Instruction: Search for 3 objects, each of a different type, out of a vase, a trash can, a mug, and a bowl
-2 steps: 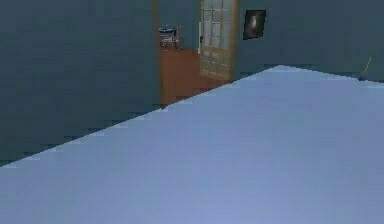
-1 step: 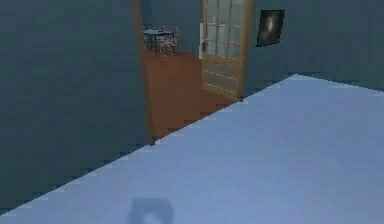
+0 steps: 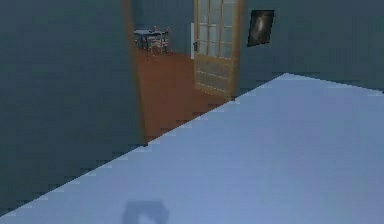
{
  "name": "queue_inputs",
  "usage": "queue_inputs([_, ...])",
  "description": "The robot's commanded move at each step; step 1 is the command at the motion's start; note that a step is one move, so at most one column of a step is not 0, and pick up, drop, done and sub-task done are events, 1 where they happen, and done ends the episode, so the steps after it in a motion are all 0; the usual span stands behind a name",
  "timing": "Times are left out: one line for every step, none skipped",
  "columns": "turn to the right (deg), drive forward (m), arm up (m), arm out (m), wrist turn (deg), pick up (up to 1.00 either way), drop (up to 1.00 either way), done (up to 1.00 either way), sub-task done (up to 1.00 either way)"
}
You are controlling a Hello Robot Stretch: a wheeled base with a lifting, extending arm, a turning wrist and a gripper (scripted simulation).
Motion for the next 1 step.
queue_inputs([0.0, 1.0, 0.0, 0.0, 0.0, 0.0, 0.0, 0.0, 0.0])
